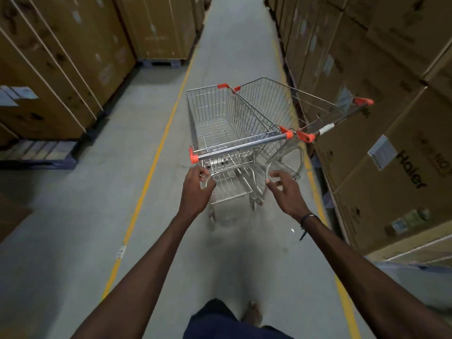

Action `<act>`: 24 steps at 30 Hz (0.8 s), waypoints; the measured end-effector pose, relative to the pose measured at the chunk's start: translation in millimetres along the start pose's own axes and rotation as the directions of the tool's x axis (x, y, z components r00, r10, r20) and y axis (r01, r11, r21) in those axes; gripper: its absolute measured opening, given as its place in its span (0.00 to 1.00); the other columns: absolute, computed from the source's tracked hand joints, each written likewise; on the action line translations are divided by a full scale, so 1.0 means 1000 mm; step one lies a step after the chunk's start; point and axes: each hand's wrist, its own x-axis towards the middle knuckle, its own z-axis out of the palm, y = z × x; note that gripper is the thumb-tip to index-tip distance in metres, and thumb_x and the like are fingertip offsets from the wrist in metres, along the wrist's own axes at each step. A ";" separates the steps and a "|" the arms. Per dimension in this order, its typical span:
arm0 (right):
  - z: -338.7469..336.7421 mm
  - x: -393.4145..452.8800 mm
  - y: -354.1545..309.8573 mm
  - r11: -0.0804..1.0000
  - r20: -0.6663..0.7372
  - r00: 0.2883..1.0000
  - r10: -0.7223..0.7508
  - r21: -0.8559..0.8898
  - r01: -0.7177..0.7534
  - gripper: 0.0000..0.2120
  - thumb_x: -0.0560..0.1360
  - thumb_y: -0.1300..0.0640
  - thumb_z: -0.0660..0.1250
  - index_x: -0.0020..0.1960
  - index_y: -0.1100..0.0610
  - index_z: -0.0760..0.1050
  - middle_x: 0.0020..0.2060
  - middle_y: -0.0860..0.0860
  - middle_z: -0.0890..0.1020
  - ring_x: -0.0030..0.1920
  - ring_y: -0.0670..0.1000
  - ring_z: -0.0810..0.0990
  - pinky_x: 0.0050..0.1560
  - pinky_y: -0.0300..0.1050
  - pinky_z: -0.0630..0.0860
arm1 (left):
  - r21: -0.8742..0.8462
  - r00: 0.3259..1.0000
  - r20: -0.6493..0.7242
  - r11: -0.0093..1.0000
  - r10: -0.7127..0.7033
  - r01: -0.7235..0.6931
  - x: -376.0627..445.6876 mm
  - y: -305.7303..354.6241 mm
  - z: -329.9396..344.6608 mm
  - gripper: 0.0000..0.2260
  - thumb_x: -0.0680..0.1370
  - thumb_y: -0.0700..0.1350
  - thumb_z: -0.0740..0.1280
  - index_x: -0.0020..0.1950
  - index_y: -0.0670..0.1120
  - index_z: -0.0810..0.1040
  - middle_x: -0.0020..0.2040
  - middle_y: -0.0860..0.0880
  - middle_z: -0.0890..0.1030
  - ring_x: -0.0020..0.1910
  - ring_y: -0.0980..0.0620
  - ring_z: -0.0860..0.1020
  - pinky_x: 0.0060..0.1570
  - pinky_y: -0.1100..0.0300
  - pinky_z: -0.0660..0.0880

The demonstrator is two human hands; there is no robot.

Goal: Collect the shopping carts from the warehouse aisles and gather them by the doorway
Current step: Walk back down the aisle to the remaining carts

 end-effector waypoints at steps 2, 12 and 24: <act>-0.010 0.045 0.002 0.998 0.015 0.998 -0.059 -0.021 0.059 0.19 0.85 0.41 0.67 0.66 0.54 0.78 0.61 0.49 0.81 0.54 0.52 0.83 0.56 0.54 0.81 | 0.049 1.000 0.014 0.999 0.017 -0.018 0.028 0.001 0.014 0.09 0.75 0.47 0.71 0.52 0.50 0.75 0.52 0.51 0.78 0.49 0.54 0.75 0.50 0.63 0.71; -0.013 0.218 0.053 0.977 0.214 0.975 -0.058 -0.187 0.100 0.28 0.80 0.35 0.62 0.64 0.59 0.76 0.57 0.52 0.78 0.55 0.53 0.77 0.56 0.56 0.77 | 0.312 0.994 0.095 0.950 -0.060 0.028 0.165 -0.035 0.087 0.17 0.79 0.57 0.71 0.52 0.44 0.76 0.53 0.47 0.78 0.56 0.45 0.76 0.58 0.57 0.60; -0.009 0.315 0.086 0.890 0.521 0.850 0.080 -0.422 0.175 0.37 0.78 0.30 0.64 0.69 0.60 0.77 0.62 0.59 0.84 0.62 0.61 0.82 0.61 0.53 0.74 | 0.648 0.857 0.308 0.751 -0.412 0.128 0.230 -0.074 0.127 0.44 0.67 0.87 0.47 0.48 0.48 0.74 0.49 0.44 0.82 0.50 0.41 0.82 0.55 0.44 0.80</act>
